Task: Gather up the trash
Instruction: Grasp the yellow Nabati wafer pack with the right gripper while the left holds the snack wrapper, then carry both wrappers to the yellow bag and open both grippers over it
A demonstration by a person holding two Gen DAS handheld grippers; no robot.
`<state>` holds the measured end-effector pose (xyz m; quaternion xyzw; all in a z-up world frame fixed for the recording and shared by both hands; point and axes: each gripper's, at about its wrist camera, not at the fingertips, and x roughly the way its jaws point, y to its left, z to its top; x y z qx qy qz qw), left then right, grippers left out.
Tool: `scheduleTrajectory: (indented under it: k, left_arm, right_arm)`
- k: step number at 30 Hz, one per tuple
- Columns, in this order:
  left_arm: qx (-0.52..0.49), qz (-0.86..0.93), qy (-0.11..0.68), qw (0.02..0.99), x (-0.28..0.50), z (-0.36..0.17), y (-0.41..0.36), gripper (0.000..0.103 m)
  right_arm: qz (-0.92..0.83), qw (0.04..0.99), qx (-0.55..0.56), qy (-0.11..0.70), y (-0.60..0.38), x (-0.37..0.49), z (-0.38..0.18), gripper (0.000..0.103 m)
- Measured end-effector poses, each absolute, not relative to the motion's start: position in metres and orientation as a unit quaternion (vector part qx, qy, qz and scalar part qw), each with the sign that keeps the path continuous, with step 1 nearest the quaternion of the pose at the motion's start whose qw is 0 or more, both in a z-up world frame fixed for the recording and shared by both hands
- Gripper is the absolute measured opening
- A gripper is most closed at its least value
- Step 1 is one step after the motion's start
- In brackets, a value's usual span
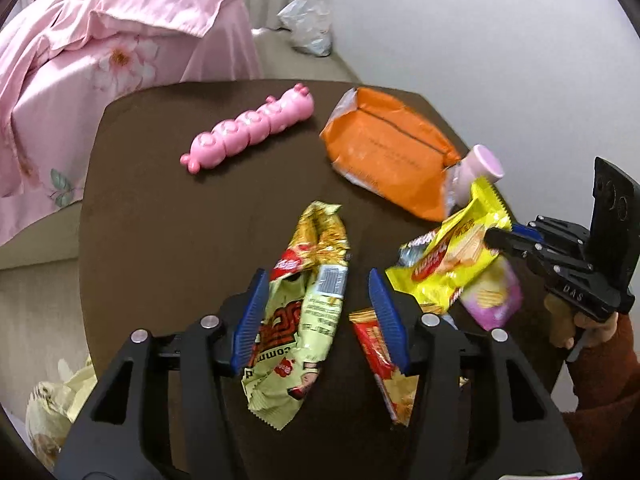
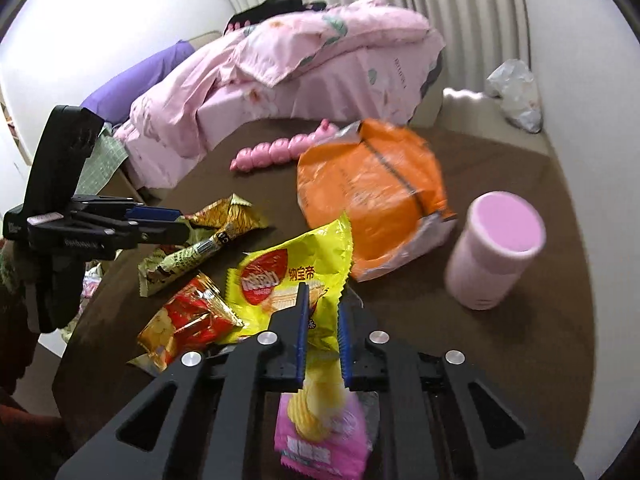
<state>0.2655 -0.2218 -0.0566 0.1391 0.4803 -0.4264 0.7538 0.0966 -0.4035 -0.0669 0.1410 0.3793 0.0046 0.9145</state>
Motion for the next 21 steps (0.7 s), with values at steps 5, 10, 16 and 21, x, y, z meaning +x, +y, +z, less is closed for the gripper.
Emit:
scheduleTrajectory:
  k: [5, 10, 16, 21]
  left_arm:
    - [0.166, -0.415, 0.484, 0.752, 0.27, -0.059, -0.245, 0.05]
    - [0.207, -0.375, 0.493, 0.758, 0.28, -0.08, -0.27, 0.05]
    - [0.154, -0.375, 0.498, 0.766, 0.27, -0.059, -0.247, 0.03]
    - [0.099, -0.386, 0.425, 0.813, 0.236, 0.0, -0.199, 0.03]
  right_arm:
    - [-0.011, 0.922, 0.138, 0.362, -0.406, 0.086, -0.056, 0.012]
    - [-0.014, 0.924, 0.124, 0.362, -0.395, 0.083, -0.05, 0.012]
    - [-0.007, 0.93, 0.1, 0.353, -0.379, 0.077, -0.032, 0.011]
    - [-0.003, 0.944, 0.067, 0.322, -0.365, 0.067, -0.002, 0.01]
